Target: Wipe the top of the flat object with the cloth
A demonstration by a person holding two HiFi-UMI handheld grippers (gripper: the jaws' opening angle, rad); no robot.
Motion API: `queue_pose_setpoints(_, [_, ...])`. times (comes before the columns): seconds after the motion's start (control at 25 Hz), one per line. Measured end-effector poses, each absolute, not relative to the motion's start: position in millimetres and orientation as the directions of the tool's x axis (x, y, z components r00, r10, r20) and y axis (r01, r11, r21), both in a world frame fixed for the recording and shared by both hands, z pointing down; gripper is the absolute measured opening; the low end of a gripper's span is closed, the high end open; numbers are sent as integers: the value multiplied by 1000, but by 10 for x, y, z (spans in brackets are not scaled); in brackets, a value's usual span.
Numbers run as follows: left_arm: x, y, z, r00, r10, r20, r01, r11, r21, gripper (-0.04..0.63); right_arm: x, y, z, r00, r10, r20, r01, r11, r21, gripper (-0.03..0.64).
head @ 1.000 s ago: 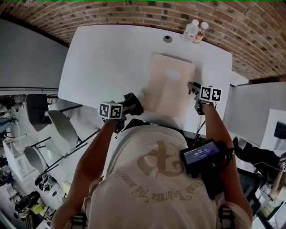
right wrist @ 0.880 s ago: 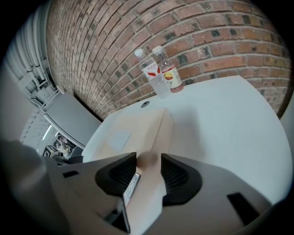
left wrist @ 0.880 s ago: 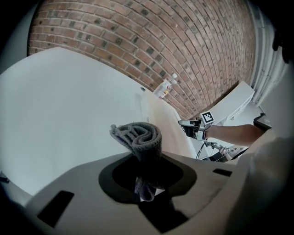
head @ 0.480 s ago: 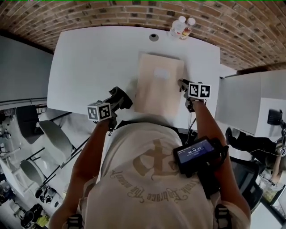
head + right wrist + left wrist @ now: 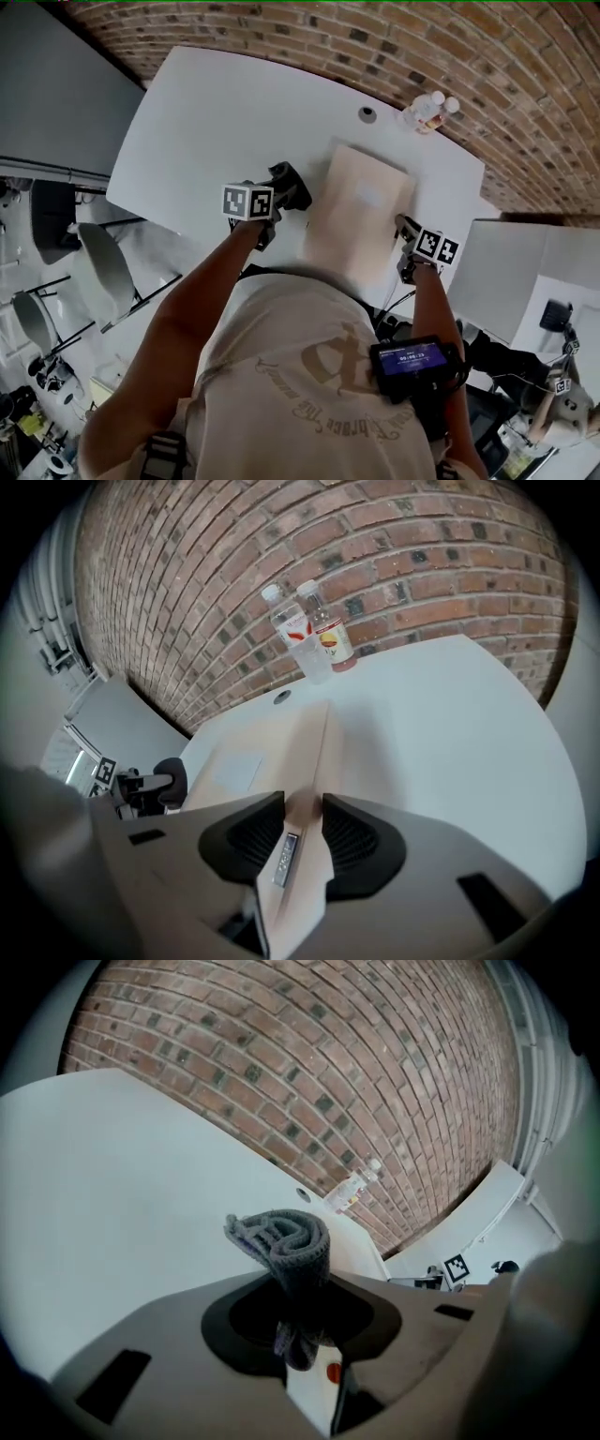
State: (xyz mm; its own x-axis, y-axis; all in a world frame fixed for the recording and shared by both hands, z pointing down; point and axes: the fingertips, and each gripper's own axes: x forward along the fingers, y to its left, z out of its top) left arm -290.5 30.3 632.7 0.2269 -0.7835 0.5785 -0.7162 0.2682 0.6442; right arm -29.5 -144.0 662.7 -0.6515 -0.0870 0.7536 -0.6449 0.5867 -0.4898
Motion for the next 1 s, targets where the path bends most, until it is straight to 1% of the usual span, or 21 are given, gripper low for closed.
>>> queue_pose_setpoints(0.2, [-3169, -132, 6352, 210, -789, 578, -743, 255, 619, 106, -290, -1390, 6608, -644, -98, 759, -661, 571, -487, 140])
queue_pose_setpoints(0.44, [-3295, -588, 6405, 212, -780, 589, -788, 220, 575, 104, -334, -1377, 6580, -612, -89, 786, -656, 612, -441, 150])
queue_pose_setpoints(0.6, [-3415, -821, 6436, 173, -774, 609, -827, 222, 516, 104, -337, -1390, 6545, -631, -79, 772, -655, 588, -475, 155])
queue_pose_setpoints(0.84, [-3465, -1033, 6432, 155, -778, 609, -845, 215, 490, 104, -367, -1397, 6500, -693, -76, 717, -646, 507, -570, 163])
queue_pose_setpoints(1.0, [-3537, -1124, 6413, 116, -785, 609, -872, 213, 441, 105, -403, -1336, 6537, -693, -50, 719, -631, 525, -572, 189])
